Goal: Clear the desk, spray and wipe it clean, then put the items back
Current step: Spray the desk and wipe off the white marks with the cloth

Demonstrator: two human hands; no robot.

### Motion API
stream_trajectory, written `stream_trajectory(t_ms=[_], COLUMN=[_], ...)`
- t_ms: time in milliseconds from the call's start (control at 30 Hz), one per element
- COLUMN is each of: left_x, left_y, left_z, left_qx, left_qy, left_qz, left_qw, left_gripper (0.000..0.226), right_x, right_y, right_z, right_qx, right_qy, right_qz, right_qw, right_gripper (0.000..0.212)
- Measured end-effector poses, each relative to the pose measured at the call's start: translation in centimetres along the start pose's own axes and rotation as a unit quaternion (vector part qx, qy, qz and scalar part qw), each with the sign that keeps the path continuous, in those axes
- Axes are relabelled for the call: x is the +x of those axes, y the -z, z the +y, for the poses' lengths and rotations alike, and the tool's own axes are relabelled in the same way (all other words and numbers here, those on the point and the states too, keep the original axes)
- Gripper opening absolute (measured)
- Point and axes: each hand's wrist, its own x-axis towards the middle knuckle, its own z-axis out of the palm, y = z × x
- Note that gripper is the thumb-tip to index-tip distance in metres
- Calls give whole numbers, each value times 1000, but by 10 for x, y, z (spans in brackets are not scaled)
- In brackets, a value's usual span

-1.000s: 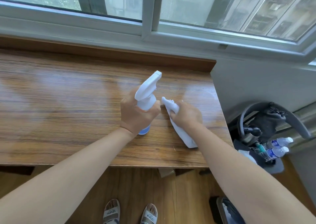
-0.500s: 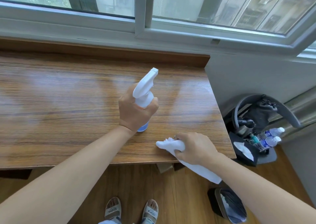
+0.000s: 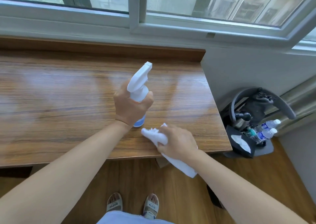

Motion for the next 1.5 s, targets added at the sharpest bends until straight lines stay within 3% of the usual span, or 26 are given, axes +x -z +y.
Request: stream_trajectory(t_ms=[133,300,433,567,700,767,833,1000,1233,1367,1500], left_x=[0,0,-3,-2,-2,-1,0,-4,1,0,-4], left_y=[1,1,3,5,3,3,3,5,-1,0,3], left_z=[1,5,3,5,4,2,3,5,12,11,15], left_qx=[-3,6,9,32,19,15,14,19,-15,-26,-24], left_qy=[-5,-1,-1,-24,-26,-29,-30,-18,-9,1,-3], left_qz=[-7,-4,0,11,-3,-12,-12,-1,-27,-8,-9], left_qw=[1000,1000,1000,999,999,999,999,1000,999,1000,1000], left_gripper=[47,48,47,46,47,47,47,46,41,34,33], right_x=[-9,60,85,40,-15,-23,-13,44,148,144,68], right_y=[3,9,4,-10,-20,-16,-8,14,58,55,39], right_z=[-8,-5,-17,-31,-20,-5,5,29,82,86,82], right_qx=[1,25,13,-14,-29,-46,-57,-41,9,-6,-23], right_qy=[52,-84,-133,-32,144,166,152,0,-178,-162,-95], right_qz=[-45,55,61,46,-3,-21,-17,23,57,70,42], right_qw=[998,995,989,998,989,985,987,999,982,984,994], right_gripper=[28,30,21,31,41,40,40,35,31,39,42])
